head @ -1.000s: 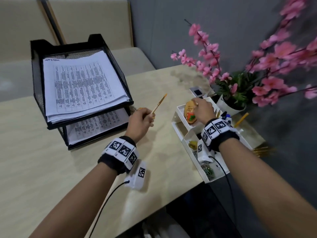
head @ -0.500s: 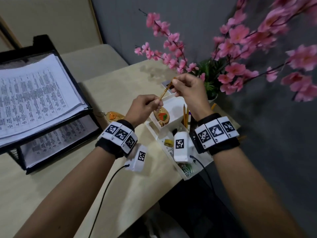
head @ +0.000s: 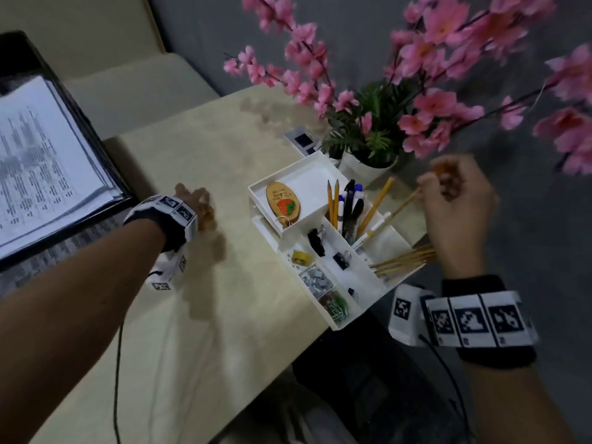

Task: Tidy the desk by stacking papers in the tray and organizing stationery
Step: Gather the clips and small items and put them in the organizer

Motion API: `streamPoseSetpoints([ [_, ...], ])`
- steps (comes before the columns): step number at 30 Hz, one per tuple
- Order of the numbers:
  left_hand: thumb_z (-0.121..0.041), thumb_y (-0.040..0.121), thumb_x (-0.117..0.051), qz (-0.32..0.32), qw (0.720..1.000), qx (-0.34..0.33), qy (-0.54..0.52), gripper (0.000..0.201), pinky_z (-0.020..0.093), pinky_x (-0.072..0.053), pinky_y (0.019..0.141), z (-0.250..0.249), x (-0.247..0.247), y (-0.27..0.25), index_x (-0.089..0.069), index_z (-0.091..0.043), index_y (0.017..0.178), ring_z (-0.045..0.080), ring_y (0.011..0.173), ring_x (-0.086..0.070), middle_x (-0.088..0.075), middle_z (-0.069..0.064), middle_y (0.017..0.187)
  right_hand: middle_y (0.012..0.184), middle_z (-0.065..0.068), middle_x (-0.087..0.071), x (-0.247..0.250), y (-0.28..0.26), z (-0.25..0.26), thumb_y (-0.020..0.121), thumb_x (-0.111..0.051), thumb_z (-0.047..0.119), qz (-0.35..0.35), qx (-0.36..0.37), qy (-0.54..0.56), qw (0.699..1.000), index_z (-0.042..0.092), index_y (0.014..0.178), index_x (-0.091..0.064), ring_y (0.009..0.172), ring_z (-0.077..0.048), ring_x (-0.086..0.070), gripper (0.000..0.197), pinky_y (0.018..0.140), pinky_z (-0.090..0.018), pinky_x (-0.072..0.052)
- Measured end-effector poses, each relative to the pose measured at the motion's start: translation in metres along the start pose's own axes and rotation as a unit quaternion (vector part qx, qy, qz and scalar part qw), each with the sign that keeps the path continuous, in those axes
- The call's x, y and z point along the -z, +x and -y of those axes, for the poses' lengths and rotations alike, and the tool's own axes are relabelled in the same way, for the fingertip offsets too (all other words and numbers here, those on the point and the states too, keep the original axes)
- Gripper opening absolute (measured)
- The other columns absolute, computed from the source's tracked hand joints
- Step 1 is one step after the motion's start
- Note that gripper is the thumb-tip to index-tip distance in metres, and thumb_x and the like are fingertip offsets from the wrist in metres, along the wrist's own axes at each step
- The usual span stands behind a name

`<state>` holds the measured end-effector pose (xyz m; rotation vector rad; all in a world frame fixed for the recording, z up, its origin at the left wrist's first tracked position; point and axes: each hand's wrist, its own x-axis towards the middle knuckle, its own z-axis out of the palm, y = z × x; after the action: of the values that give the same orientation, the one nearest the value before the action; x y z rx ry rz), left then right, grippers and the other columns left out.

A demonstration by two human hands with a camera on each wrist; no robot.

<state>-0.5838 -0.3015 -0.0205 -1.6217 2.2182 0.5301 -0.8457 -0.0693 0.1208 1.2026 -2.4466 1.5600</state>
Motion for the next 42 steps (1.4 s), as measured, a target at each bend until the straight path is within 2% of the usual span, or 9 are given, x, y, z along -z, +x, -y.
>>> streamPoseSetpoints([
  [7,-0.024,0.082,-0.067,-0.012,0.999,0.019,-0.025,0.050,0.046,-0.045,0.089,-0.003,-0.016,0.001,-0.043,-0.007,0.122,0.044,0.103,-0.054,-0.045,0.022,0.119,0.079,-0.014,-0.068,-0.001,-0.021,-0.053,0.089,-0.053,0.004,0.043,-0.005,-0.106,0.993,0.002,0.091,-0.065,0.075,-0.029,-0.063,0.013,0.073,-0.026,-0.044],
  [13,-0.027,0.085,-0.063,-0.044,0.986,0.066,-0.149,0.043,0.038,-0.044,0.090,-0.018,-0.016,-0.010,-0.052,0.001,0.116,0.040,0.111,-0.055,-0.059,0.026,0.119,0.097,-0.017,-0.069,-0.012,-0.032,-0.075,0.089,-0.051,0.009,0.087,-0.034,-0.212,0.973,0.009,0.100,-0.070,0.099,-0.034,-0.056,0.022,0.090,-0.035,-0.031],
  [18,-0.023,0.095,-0.048,-0.214,0.858,-0.056,-0.464,0.011,0.015,-0.048,0.056,-0.054,0.022,-0.044,-0.044,-0.012,0.096,0.011,0.062,-0.064,-0.064,0.010,0.086,0.112,-0.010,-0.065,-0.011,-0.025,-0.048,0.088,-0.053,0.007,0.061,-0.020,-0.196,0.978,0.007,0.100,-0.070,0.111,-0.031,-0.050,0.021,0.091,-0.032,-0.027],
  [22,-0.022,0.099,-0.042,-0.161,0.776,-0.168,-0.586,0.011,0.006,-0.041,0.048,-0.102,0.052,-0.084,-0.044,-0.022,0.089,-0.009,0.053,-0.059,-0.060,-0.002,0.080,0.102,0.000,-0.064,-0.032,-0.011,0.005,0.093,-0.052,0.011,0.120,-0.024,-0.006,0.993,0.006,0.108,-0.067,0.092,-0.010,-0.054,0.022,0.078,-0.008,-0.041],
  [24,-0.021,0.100,-0.040,-0.113,0.779,-0.219,-0.576,0.011,0.008,-0.041,0.051,-0.122,0.059,-0.099,-0.045,-0.022,0.090,-0.003,0.062,-0.060,-0.061,-0.004,0.082,0.104,0.009,-0.060,-0.049,0.001,0.027,0.094,-0.052,0.016,0.175,-0.034,0.066,0.982,0.012,0.122,-0.060,0.092,-0.004,-0.054,0.030,0.076,-0.006,-0.042],
  [28,-0.016,0.098,-0.043,-0.096,0.790,-0.273,-0.541,0.007,0.007,-0.040,0.058,-0.141,0.065,-0.107,-0.049,-0.013,0.100,-0.010,0.060,-0.056,-0.057,-0.002,0.081,0.103,-0.002,-0.065,-0.081,0.031,0.044,0.090,-0.053,0.005,0.231,-0.030,0.150,0.961,0.007,0.119,-0.056,0.097,-0.013,-0.062,0.030,0.089,-0.032,-0.053],
  [34,-0.019,0.088,-0.059,-0.066,0.974,-0.191,-0.102,0.045,0.033,-0.042,0.090,-0.125,0.055,-0.079,-0.048,-0.019,0.132,0.028,0.111,-0.053,-0.051,0.010,0.124,0.105,-0.007,-0.065,-0.111,0.072,0.033,0.087,-0.054,0.004,0.278,0.041,-0.023,0.959,0.009,0.111,-0.060,0.097,-0.019,-0.059,0.025,0.083,-0.029,-0.047],
  [39,-0.022,0.086,-0.061,-0.048,0.982,-0.175,0.045,0.054,0.039,-0.046,0.084,-0.123,0.038,-0.068,-0.044,-0.030,0.136,0.031,0.118,-0.049,-0.040,0.006,0.133,0.104,-0.021,-0.062,-0.135,0.081,0.021,0.080,-0.046,-0.005,0.411,0.093,-0.228,0.878,-0.005,0.096,-0.062,0.097,-0.035,-0.057,0.022,0.083,-0.037,-0.049],
  [42,-0.029,0.084,-0.062,-0.073,0.984,-0.160,0.033,0.052,0.040,-0.047,0.084,-0.130,0.032,-0.066,-0.045,-0.027,0.134,0.031,0.116,-0.050,-0.040,0.008,0.129,0.071,-0.014,-0.055,-0.144,0.080,0.020,0.081,-0.044,-0.006,0.472,0.083,-0.312,0.820,0.000,0.065,-0.056,0.080,-0.030,-0.053,0.020,0.064,-0.031,-0.046],
])
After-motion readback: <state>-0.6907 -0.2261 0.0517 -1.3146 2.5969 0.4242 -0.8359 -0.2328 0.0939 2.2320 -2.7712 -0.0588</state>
